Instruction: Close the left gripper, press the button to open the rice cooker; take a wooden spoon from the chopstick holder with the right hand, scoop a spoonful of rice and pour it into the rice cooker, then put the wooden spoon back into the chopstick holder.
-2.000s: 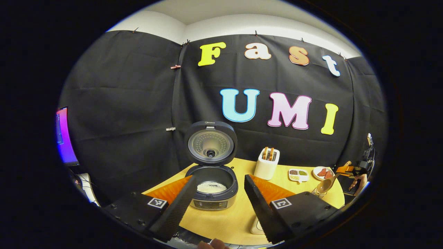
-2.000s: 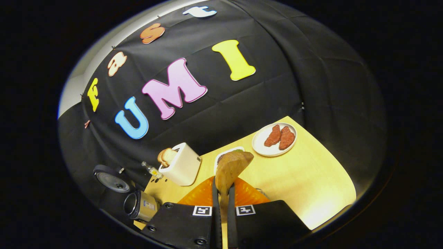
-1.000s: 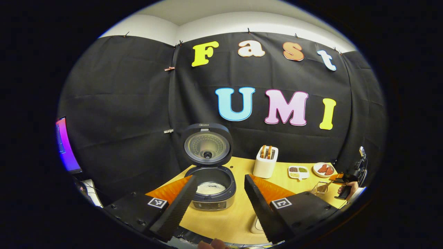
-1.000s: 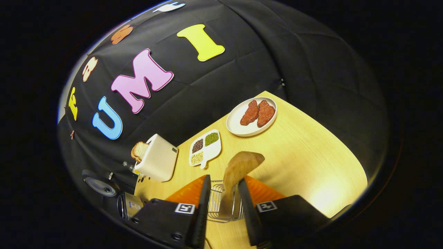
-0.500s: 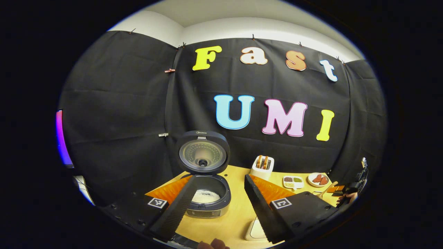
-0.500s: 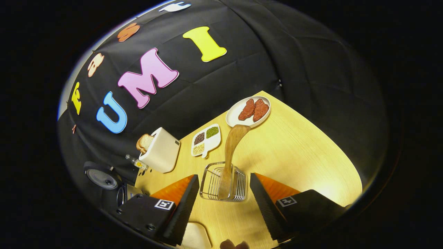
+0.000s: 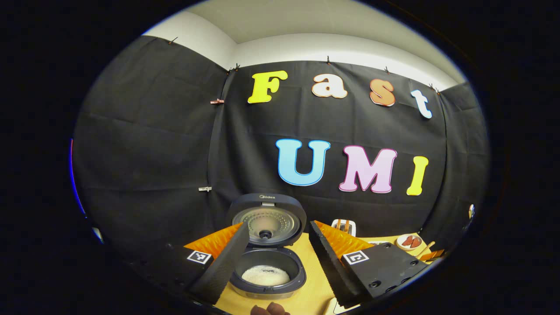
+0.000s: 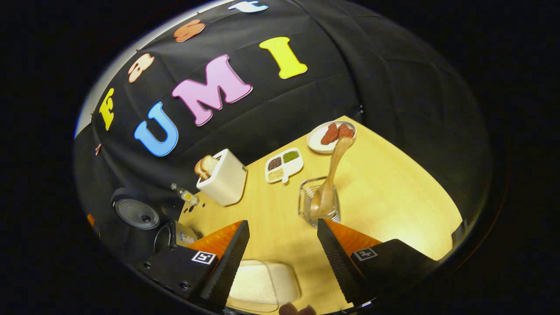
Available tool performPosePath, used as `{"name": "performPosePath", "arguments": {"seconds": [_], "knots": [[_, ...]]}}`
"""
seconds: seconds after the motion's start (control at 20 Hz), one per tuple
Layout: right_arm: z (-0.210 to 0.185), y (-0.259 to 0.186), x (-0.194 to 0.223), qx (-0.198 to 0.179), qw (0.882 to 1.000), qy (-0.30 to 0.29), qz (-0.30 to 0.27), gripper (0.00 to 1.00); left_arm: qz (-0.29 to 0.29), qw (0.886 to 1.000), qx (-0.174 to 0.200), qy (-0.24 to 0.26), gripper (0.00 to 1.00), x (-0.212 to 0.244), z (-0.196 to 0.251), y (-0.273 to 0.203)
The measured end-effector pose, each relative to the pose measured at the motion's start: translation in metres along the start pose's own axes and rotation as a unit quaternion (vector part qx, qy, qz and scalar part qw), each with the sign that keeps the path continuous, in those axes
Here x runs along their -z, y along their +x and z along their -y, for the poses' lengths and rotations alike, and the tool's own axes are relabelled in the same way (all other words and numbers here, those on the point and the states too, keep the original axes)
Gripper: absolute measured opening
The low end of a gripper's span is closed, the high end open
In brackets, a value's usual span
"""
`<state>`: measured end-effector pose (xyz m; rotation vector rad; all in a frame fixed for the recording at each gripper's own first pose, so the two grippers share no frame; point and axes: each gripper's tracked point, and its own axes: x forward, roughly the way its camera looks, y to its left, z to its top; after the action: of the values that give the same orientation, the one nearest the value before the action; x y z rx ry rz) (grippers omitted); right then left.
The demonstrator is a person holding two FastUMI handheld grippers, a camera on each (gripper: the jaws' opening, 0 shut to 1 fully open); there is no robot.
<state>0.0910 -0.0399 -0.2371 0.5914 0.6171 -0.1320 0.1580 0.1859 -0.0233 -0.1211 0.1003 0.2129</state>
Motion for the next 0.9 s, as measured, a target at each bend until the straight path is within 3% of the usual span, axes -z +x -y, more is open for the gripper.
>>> {"name": "performPosePath", "arguments": {"seconds": [0.2, 0.45, 0.7, 0.85, 0.9], "knots": [[-0.055, -0.029, 0.039, -0.011, 1.000, -0.006, -0.005, 0.98, 0.014, 1.000, 0.003, 0.008, 0.93, -0.010, -0.017, 0.060], [-0.089, -0.070, 0.075, -0.011, 0.999, -0.045, -0.016, 0.97, 0.035, 0.999, 0.008, 0.000, 0.93, -0.022, -0.022, 0.121], [-0.103, -0.095, 0.109, -0.009, 0.997, -0.070, -0.037, 0.97, 0.055, 0.998, 0.003, 0.010, 0.93, -0.038, -0.024, 0.171], [-0.109, -0.104, 0.121, -0.010, 0.995, -0.085, -0.048, 0.97, 0.029, 1.000, -0.009, -0.005, 0.93, -0.028, -0.033, 0.202], [-0.110, -0.105, 0.125, -0.012, 0.995, -0.084, -0.054, 0.98, 0.011, 1.000, -0.012, -0.017, 0.98, -0.021, -0.035, 0.213]]}}
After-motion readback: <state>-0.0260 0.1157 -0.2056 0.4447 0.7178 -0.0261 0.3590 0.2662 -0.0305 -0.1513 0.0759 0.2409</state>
